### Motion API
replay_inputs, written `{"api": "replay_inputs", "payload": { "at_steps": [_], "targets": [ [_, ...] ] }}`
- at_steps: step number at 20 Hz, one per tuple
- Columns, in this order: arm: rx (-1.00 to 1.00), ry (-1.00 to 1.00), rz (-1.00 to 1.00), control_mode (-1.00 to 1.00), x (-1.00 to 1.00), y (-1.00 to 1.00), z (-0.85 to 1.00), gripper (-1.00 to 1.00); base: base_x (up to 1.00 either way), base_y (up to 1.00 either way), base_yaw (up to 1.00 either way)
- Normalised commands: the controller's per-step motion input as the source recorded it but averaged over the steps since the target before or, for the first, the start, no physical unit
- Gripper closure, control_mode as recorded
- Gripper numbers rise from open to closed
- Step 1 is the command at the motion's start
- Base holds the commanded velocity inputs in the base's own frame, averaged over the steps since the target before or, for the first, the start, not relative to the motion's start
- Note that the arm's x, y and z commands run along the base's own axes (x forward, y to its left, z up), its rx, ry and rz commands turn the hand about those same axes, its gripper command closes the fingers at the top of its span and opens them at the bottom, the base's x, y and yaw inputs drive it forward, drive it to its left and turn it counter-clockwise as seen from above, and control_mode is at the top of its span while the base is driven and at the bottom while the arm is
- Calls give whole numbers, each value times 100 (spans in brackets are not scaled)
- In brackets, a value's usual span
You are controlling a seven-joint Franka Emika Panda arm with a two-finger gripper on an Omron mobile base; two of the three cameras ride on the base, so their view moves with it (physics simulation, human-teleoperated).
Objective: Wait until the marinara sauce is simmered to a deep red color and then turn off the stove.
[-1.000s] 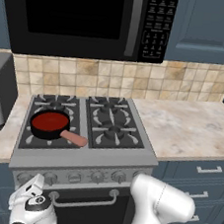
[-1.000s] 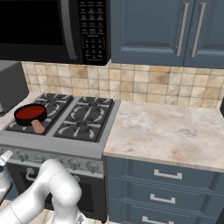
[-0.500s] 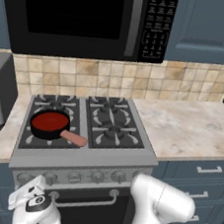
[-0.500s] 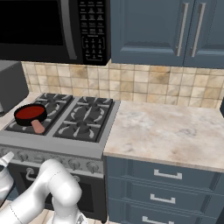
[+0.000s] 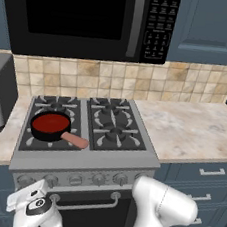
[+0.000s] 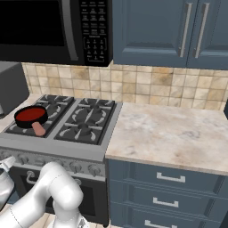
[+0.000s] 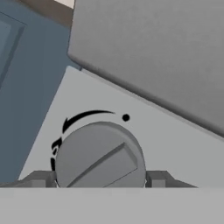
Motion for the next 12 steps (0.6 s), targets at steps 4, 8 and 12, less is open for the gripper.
{"api": "replay_inputs", "payload": {
  "at_steps": [4,8,12],
  "targets": [
    [20,-4,-2,-100,-5,0,-21,100,0,0,0],
    [19,-2,-2,-100,-4,0,-16,100,0,0,0],
    [20,-1,-2,-100,-4,0,-14,100,0,0,0]
  ]
}}
